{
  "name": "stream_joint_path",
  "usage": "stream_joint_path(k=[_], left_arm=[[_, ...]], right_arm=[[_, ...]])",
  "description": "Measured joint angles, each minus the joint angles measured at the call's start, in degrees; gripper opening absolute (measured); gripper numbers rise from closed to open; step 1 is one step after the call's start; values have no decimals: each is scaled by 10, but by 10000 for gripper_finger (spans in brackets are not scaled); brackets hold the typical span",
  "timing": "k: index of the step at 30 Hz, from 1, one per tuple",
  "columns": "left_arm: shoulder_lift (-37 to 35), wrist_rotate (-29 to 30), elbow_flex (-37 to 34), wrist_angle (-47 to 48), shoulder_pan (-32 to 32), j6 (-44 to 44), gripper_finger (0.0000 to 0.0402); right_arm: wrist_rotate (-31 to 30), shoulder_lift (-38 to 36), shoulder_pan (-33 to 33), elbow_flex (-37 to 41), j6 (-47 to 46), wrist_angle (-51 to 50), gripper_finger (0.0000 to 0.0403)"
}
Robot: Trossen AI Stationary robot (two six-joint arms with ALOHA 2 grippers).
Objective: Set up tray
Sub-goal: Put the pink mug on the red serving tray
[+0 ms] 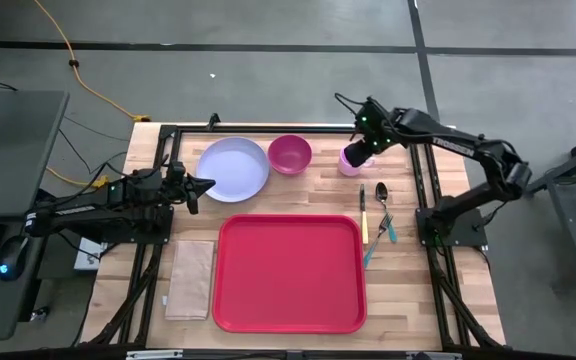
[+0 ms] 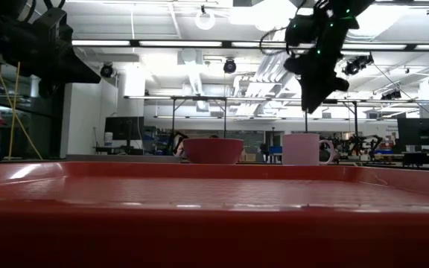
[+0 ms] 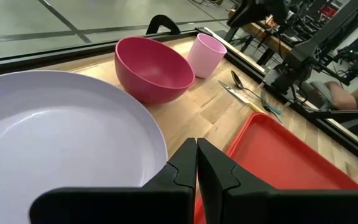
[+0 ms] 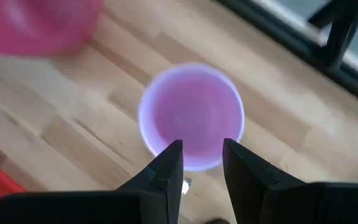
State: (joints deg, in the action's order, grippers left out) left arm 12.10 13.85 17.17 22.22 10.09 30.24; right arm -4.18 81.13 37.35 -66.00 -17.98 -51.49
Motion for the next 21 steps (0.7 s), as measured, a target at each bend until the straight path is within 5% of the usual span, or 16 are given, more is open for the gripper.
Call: stream_joint_path(k=[21], left_arm=[[0,1,0,6,0,0,44]], right_arm=[[-60,52,26,12,2,1,91]])
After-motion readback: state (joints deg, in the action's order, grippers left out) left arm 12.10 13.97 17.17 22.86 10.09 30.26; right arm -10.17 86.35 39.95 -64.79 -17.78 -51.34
